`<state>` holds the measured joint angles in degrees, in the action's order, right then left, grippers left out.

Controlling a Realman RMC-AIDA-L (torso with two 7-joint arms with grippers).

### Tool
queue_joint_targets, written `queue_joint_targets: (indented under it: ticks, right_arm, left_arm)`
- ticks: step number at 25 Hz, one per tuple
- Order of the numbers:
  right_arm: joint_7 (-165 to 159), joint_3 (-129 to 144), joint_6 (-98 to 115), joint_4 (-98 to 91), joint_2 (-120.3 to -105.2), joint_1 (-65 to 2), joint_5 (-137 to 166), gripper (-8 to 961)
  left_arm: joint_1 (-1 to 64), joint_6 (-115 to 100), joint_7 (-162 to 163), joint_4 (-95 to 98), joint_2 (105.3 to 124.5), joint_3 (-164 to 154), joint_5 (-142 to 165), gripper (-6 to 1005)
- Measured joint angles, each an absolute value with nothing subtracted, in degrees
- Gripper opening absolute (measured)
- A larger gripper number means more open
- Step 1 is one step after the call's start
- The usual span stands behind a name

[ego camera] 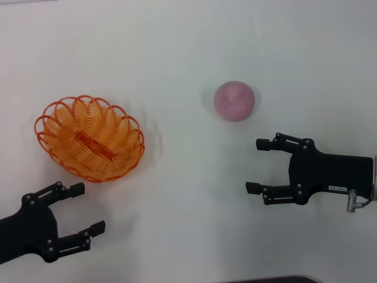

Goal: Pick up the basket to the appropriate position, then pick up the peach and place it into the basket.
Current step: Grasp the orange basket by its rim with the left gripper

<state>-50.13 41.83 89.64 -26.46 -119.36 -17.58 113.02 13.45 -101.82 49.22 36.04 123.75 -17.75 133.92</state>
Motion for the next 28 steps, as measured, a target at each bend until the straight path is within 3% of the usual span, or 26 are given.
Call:
queue_joint_targets:
  ticks: [19,28]
  right_arm:
    - [-50.27,41.83,89.65,-26.45,-119.44,-17.58,113.03,958]
    - [-50.34,41.84,89.65,-26.46,-119.44,-17.80,112.94,958]
  left_arm:
    - [13.44,-102.34,51.15,36.06,123.73,-16.72,133.33,841]
    - [13.63,-104.46,66.55,38.53,123.31,-15.95,129.35,841]
